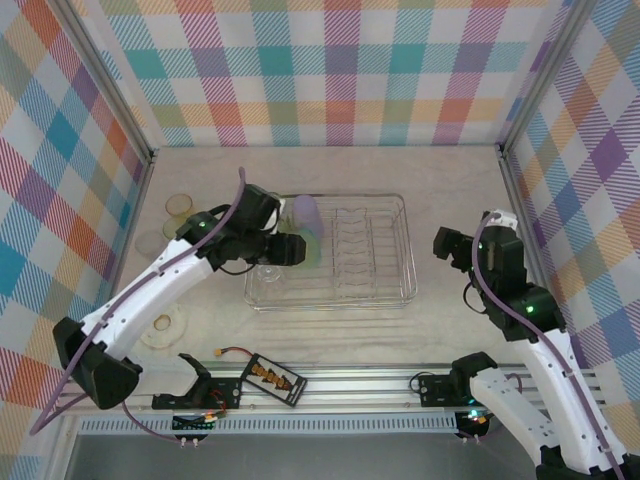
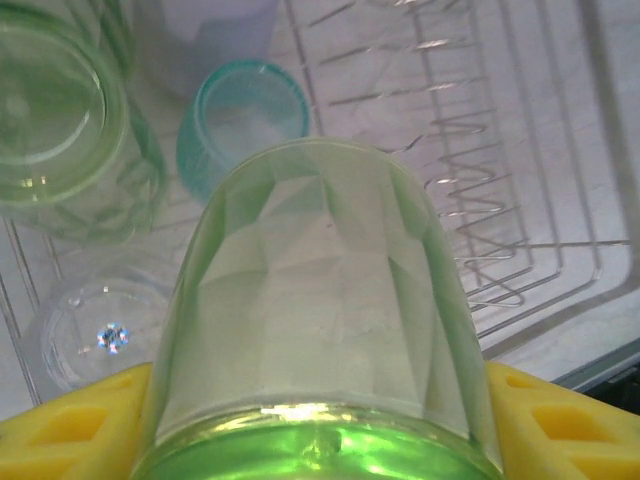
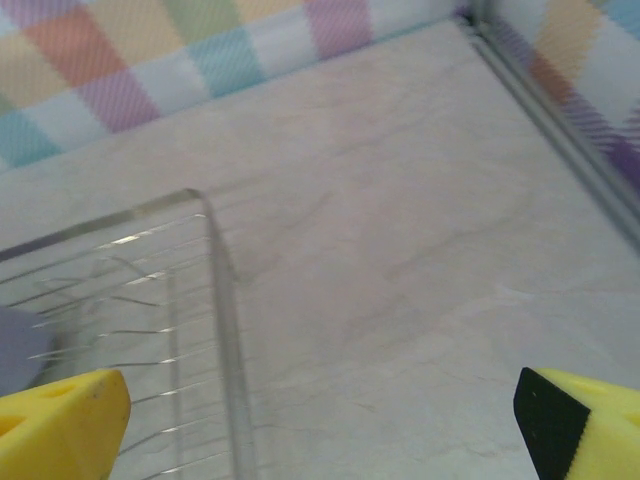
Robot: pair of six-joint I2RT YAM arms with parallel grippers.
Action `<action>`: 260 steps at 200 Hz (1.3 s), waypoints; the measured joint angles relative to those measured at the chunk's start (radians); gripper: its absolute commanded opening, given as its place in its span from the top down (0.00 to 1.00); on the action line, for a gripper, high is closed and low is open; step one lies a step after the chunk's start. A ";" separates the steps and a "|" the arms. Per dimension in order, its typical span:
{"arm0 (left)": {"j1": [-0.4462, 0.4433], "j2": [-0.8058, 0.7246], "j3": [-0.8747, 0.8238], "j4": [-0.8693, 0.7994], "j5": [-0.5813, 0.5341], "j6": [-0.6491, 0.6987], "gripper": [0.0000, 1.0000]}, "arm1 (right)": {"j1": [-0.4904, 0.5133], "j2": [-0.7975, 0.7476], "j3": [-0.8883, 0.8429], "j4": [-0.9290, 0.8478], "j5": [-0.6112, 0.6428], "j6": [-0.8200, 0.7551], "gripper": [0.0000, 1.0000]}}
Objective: Load the cups into the dish rack
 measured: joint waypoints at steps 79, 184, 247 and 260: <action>-0.147 0.246 0.176 -0.087 -0.045 -0.112 1.00 | 0.000 0.116 0.020 -0.114 -0.014 0.023 0.01; -0.151 0.478 0.298 -0.250 -0.045 -0.125 0.99 | 0.000 0.127 0.035 -0.145 -0.097 0.007 0.01; -0.148 0.576 0.302 -0.273 -0.045 -0.124 0.92 | 0.000 0.147 0.035 -0.145 -0.154 -0.003 0.01; -0.144 0.581 0.302 -0.272 -0.044 -0.124 0.91 | 0.000 0.147 0.036 -0.145 -0.164 -0.008 0.01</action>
